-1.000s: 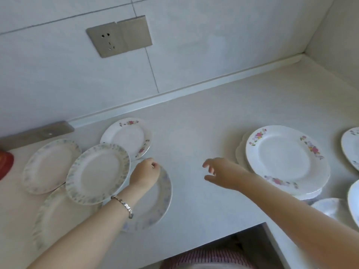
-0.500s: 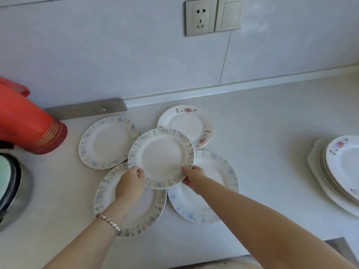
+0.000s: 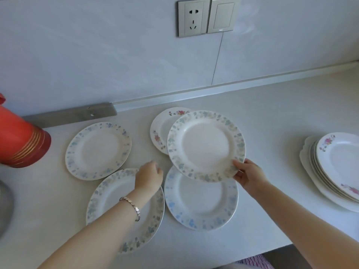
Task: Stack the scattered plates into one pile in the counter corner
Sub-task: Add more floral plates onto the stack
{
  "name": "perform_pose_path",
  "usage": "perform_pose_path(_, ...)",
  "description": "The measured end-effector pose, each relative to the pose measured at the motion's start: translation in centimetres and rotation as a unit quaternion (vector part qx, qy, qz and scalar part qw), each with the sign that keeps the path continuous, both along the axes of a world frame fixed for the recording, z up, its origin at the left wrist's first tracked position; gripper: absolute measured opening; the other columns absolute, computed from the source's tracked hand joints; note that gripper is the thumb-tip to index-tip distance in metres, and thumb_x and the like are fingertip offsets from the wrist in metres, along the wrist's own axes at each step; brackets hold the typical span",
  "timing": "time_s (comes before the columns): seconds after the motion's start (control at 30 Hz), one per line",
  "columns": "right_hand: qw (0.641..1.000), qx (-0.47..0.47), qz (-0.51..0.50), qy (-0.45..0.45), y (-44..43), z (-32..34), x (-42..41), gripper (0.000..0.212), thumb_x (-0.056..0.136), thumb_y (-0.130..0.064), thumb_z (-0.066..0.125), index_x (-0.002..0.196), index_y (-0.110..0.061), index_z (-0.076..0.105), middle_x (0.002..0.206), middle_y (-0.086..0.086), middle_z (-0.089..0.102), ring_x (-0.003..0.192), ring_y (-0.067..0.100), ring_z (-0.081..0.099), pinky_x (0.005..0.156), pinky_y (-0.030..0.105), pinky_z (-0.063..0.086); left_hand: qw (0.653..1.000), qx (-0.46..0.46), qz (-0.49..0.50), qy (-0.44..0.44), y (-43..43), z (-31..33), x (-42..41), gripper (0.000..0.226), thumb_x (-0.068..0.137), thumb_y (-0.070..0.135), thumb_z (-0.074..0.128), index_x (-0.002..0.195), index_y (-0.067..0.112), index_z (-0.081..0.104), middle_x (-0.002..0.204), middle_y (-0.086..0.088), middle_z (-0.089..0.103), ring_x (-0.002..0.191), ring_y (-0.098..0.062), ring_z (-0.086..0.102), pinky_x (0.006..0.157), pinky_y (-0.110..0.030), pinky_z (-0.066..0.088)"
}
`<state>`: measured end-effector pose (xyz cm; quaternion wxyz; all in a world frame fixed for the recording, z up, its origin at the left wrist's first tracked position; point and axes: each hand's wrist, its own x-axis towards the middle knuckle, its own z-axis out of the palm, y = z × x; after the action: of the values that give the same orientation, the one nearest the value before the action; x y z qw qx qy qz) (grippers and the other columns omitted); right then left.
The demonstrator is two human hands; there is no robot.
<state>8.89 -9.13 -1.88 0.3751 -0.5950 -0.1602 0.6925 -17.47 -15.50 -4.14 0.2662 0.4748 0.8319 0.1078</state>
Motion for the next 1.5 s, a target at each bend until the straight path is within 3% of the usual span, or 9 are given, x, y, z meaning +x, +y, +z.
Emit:
perform_pose_path(0.13, 0.997, -0.004, -0.068, 0.02, -0.6, 0.3, 4.3, 0.014, 0.089, 0.005, 0.048, 0.082, -0.004, 0.057, 0.056, 0.003, 0.072, 0.05, 0.014, 0.07, 0.045, 0.021, 0.054, 0.985, -0.098, -0.112, 0.092, 2.5, -0.6, 2.4, 0.036, 0.094, 0.037, 0.042, 0.102, 0.008, 0.061, 0.113, -0.013, 0.065, 0.114, -0.032, 0.054, 0.091, -0.036, 0.044)
perform_pose_path(0.33, 0.989, -0.017, -0.141, 0.041, -1.6, -0.3, 8.5, 0.016, 0.091, 0.003, 0.044, 0.082, -0.005, 0.054, 0.053, 0.002, 0.071, 0.047, 0.012, 0.069, 0.041, 0.02, 0.053, 0.985, -0.138, -0.1, 0.006, 4.0, -0.7, 3.3, 0.04, 0.085, 0.048, 0.056, 0.096, 0.01, 0.058, 0.105, -0.011, 0.065, 0.102, -0.031, 0.06, 0.084, -0.034, 0.048)
perform_pose_path(0.43, 0.986, -0.024, -0.158, 0.052, -2.2, -0.6, 10.2, 0.018, 0.092, 0.003, 0.042, 0.082, -0.007, 0.054, 0.052, 0.001, 0.07, 0.046, 0.011, 0.068, 0.041, 0.02, 0.052, 0.986, -0.08, -0.045, -0.14, 4.4, -0.3, 4.0, 0.03, 0.086, 0.031, 0.061, 0.076, 0.013, 0.039, 0.074, 0.0, 0.048, 0.075, -0.02, 0.048, 0.057, -0.026, 0.036)
perform_pose_path(0.5, 0.984, -0.024, -0.165, 0.059, -2.5, -0.6, 11.4, 0.019, 0.092, 0.003, 0.042, 0.082, -0.008, 0.054, 0.051, 0.0, 0.07, 0.045, 0.01, 0.068, 0.04, 0.019, 0.052, 0.981, -0.035, -0.027, -0.187, 4.7, 0.7, 5.0, 0.036, 0.087, 0.021, 0.06, 0.067, 0.016, 0.031, 0.066, 0.003, 0.036, 0.065, -0.015, 0.036, 0.052, -0.025, 0.027)
perform_pose_path(0.7, 0.98, -0.01, -0.19, 0.06, -2.6, 0.6, 16.6, 0.019, 0.091, 0.003, 0.044, 0.082, -0.009, 0.055, 0.053, -0.001, 0.071, 0.047, 0.01, 0.068, 0.041, 0.021, 0.053, 0.978, 0.08, -0.051, -0.186, 5.0, 4.4, 9.1, 0.036, 0.092, 0.021, 0.055, 0.067, 0.019, 0.028, 0.064, 0.003, 0.035, 0.057, -0.011, 0.034, 0.053, -0.027, 0.027)
perform_pose_path(0.87, 0.973, 0.042, -0.222, 0.036, -2.9, 2.2, 24.2, 0.02, 0.091, 0.003, 0.043, 0.082, -0.01, 0.056, 0.055, -0.003, 0.071, 0.049, 0.009, 0.069, 0.045, 0.02, 0.054, 0.962, 0.185, 0.018, -0.202, 6.0, 6.8, 14.6, 0.017, 0.092, 0.018, 0.054, 0.082, 0.005, 0.049, 0.068, 0.001, 0.046, 0.062, -0.014, 0.043, 0.057, -0.025, 0.034)
perform_pose_path(1.1, 0.966, 0.048, -0.255, -0.007, -3.9, 2.3, 36.9, 0.015, 0.091, 0.002, 0.046, 0.083, -0.007, 0.055, 0.059, -0.002, 0.073, 0.053, 0.009, 0.07, 0.047, 0.02, 0.055, 0.878, 0.244, 0.267, -0.313, 8.9, 7.1, 25.4, 0.035, 0.089, 0.022, 0.05, 0.06, 0.015, 0.032, 0.066, -0.005, 0.035, 0.067, -0.017, 0.035, 0.059, -0.028, 0.032)
perform_pose_path(1.33, 0.971, 0.018, -0.237, -0.02, -2.6, 0.3, 42.8, 0.012, 0.09, 0.001, 0.048, 0.085, -0.007, 0.056, 0.057, -0.004, 0.072, 0.052, 0.008, 0.07, 0.046, 0.018, 0.054, 0.82, 0.3, 0.326, -0.363, 11.0, 8.5, 34.2, 0.031, 0.09, 0.018, 0.049, 0.061, 0.018, 0.038, 0.062, 0.002, 0.039, 0.056, -0.014, 0.036, 0.054, -0.026, 0.034)
perform_pose_path(1.5, 0.971, 0.003, -0.236, -0.026, -2.4, -0.3, 43.3, 0.013, 0.088, 0.003, 0.05, 0.083, -0.005, 0.058, 0.061, 0.001, 0.073, 0.051, 0.01, 0.07, 0.047, 0.019, 0.055, 0.821, 0.304, 0.319, -0.363, 11.7, 8.7, 36.7, 0.029, 0.091, 0.017, 0.049, 0.062, 0.019, 0.042, 0.062, 0.001, 0.043, 0.053, -0.013, 0.039, 0.052, -0.024, 0.037)
